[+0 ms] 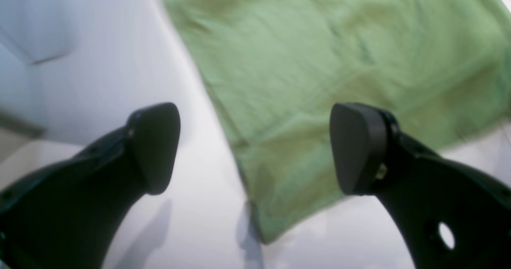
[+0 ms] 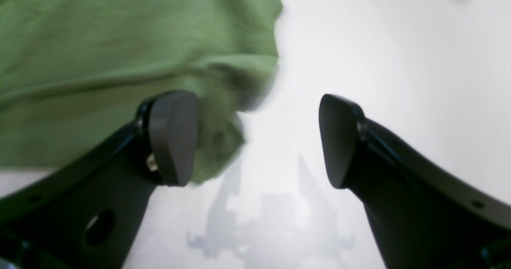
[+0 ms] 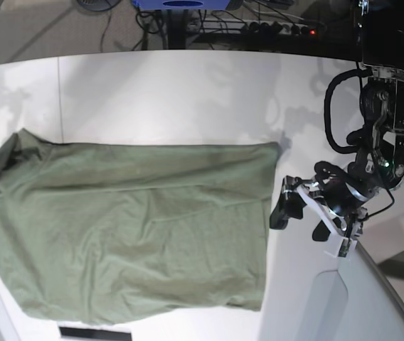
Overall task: Layout the t-shirt on the table in an organized manner, then fold the t-shirt properly
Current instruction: 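Lower the shirt flat onto the table and release with both grippers, then grasp the shirt edge with both grippers and pull it taut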
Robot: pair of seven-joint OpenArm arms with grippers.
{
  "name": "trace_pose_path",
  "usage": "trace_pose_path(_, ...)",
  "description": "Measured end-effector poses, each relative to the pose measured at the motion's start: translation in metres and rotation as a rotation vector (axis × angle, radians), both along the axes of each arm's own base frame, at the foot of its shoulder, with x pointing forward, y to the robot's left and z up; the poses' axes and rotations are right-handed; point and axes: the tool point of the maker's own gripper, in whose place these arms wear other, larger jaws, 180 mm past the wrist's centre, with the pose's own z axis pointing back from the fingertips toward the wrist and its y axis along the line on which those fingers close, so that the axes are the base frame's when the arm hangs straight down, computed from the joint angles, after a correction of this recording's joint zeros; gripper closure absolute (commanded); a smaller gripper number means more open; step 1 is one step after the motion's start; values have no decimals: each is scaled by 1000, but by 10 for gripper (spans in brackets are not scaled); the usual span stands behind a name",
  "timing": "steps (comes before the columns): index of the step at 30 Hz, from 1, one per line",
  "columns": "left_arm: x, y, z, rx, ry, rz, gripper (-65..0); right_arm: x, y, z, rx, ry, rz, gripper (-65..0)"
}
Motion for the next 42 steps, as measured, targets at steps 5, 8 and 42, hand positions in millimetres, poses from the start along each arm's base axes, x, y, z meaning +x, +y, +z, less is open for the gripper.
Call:
trace_pose_path(5, -2, -17, -45, -94, 120, 44, -201, -16, 49, -45, 67, 153, 90, -263)
trace_pose_path(8, -11, -35, -69, -150, 192, 54, 0, -18, 65, -66, 112, 204, 113, -26)
trace_pose_path(42, -21, -58, -83, -142, 233, -6, 0, -61, 72, -148, 299, 383, 1, -12)
